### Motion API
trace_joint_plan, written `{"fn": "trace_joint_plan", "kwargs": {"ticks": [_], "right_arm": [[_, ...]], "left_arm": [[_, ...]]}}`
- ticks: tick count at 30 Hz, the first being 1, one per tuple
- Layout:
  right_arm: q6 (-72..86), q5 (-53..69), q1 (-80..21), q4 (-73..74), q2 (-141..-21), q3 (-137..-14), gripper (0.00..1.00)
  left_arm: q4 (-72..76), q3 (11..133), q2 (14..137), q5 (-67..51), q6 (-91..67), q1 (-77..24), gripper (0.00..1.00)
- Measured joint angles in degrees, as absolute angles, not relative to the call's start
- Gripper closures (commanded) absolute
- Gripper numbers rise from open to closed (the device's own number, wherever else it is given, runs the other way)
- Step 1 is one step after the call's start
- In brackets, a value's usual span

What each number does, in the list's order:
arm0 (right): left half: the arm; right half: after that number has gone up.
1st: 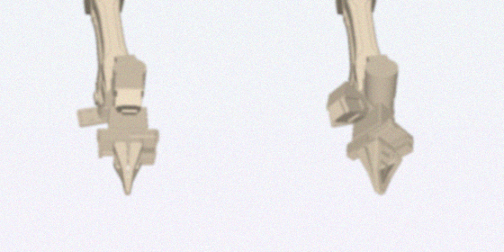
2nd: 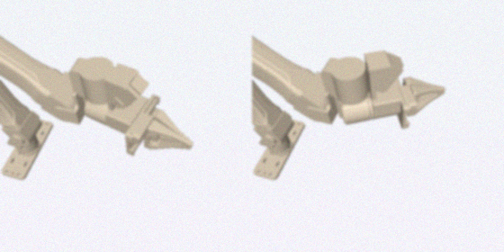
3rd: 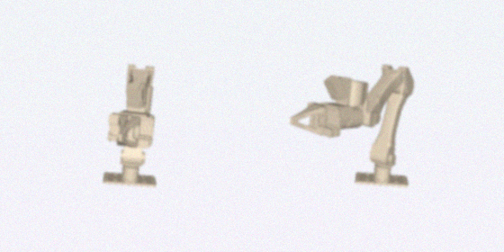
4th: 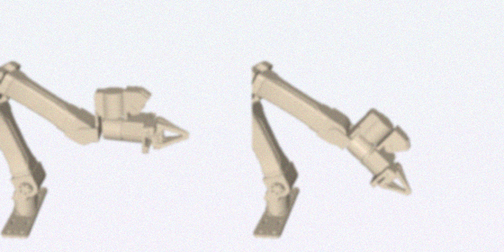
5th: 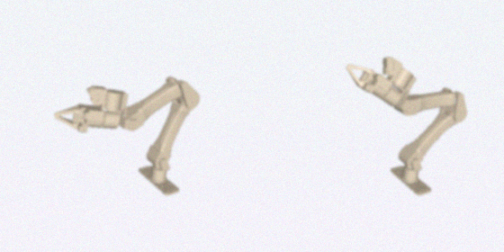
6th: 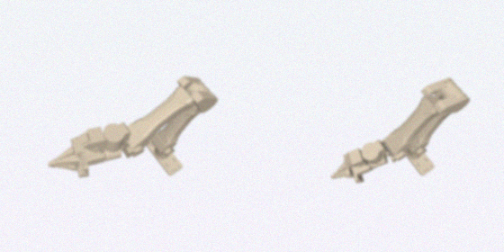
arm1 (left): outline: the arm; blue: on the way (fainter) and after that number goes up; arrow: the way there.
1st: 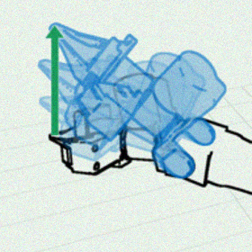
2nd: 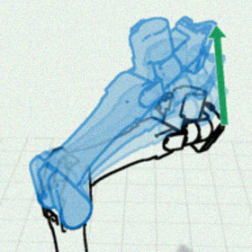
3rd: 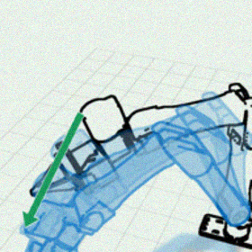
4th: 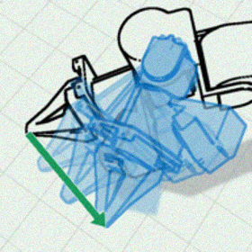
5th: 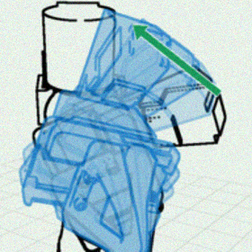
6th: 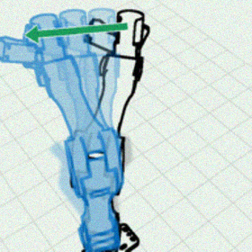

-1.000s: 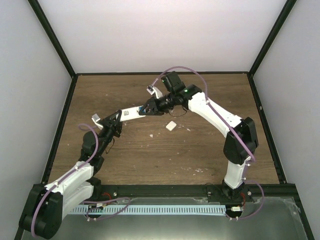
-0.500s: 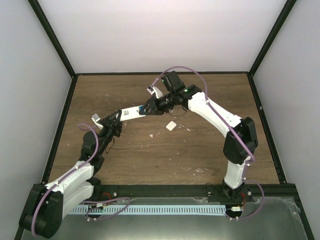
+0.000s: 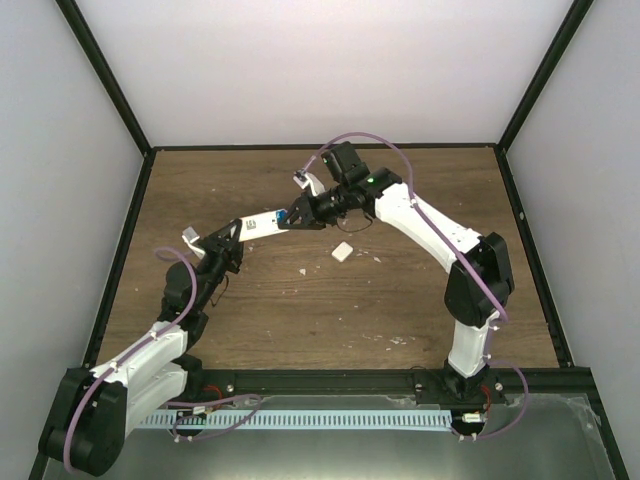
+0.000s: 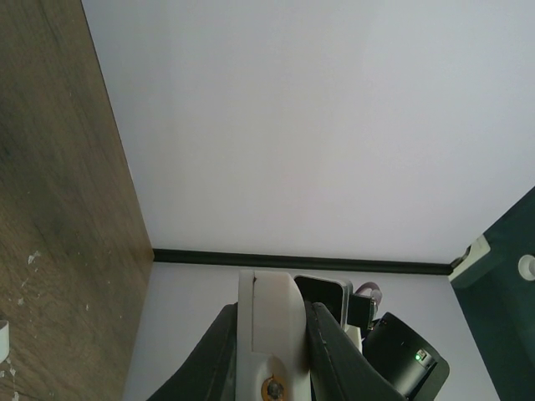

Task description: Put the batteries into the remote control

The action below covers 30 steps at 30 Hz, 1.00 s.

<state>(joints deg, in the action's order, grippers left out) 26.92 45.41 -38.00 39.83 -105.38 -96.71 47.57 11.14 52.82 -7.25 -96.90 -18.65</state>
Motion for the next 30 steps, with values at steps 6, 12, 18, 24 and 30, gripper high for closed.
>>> {"fn": "trace_joint_plan", "kwargs": {"ticks": [6, 12, 18, 24, 30], "right_arm": [[27.38, 45.84, -37.93, 39.72, -105.38, -96.71, 0.74], [28.14, 46.76, -37.74, 39.0, -105.38, -96.71, 0.7], [30.13, 49.69, -36.47, 36.93, -105.38, -96.71, 0.71], [32.38, 52.69, -35.66, 33.87, -105.38, -96.71, 0.77], [33.74, 54.22, -35.57, 31.42, -105.38, -96.71, 0.83]], "left_arm": [[47.99, 11.31, 52.8, -7.4, -95.31, -18.65, 1.0], [47.9, 11.81, 52.66, -7.57, -93.21, -18.63, 1.0], [48.77, 12.05, 52.29, -8.43, -91.85, -18.65, 1.0], [51.9, 12.12, 52.38, -9.13, -90.24, -18.63, 1.0], [54.76, 12.43, 53.06, -11.07, -89.73, -18.7, 1.0]]}}
